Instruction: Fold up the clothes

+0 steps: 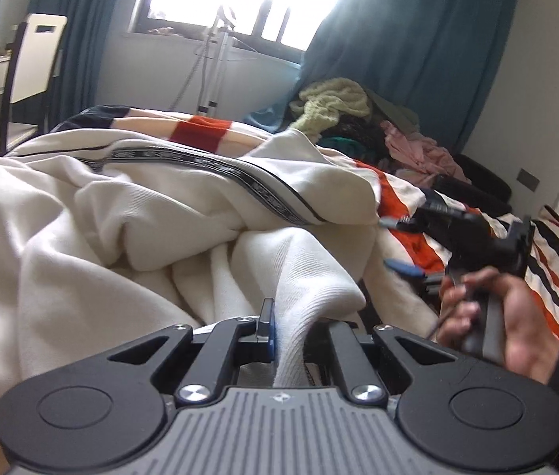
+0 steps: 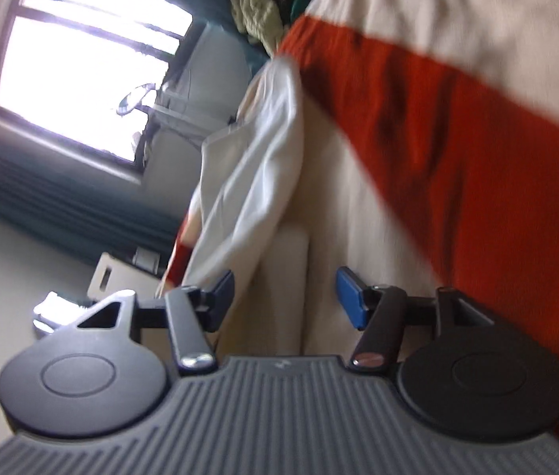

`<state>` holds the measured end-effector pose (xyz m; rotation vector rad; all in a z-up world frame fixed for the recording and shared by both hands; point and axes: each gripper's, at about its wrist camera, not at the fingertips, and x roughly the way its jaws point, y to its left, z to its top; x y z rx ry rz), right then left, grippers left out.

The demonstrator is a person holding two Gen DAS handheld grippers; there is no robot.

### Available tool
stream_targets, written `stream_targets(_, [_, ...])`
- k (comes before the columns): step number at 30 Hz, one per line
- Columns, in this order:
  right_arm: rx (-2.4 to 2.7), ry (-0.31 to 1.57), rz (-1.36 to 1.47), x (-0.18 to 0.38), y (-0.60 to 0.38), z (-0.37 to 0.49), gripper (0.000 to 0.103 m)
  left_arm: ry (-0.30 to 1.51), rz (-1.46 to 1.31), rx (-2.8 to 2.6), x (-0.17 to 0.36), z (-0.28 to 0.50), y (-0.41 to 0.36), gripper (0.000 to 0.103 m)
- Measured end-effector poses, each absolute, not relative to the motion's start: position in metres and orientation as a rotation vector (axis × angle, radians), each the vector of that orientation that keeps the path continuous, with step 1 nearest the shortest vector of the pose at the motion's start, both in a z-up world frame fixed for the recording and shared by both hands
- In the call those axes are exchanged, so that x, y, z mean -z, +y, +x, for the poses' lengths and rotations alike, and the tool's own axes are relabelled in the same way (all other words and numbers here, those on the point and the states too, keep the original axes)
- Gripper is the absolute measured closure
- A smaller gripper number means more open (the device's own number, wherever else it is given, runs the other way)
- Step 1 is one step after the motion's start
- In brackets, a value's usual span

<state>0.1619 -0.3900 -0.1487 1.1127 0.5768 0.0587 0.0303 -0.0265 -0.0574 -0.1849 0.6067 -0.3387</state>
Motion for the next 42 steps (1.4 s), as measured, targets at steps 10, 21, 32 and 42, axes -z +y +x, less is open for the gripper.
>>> stream_targets(10, [-0.037,0.622,1.049,0.158,-0.359,0.185,0.089,0.571,-0.171,0.328,0.057,0.027,-0.031,0.096])
stream_targets(21, [0.042,0.533,1.049,0.139,-0.376,0.182,0.098,0.585,-0.193,0.341,0.065,0.042,-0.030,0.068])
stream_targets(32, [0.269,0.394,1.060,0.098,-0.454,0.065,0.098,0.651,-0.293,0.566,0.061,0.039,-0.024,0.013])
stream_targets(42, [0.484,0.240,1.049,0.073,-0.503,-0.024,0.098,0.709,-0.443,0.410,0.031,0.022,0.042,0.012])
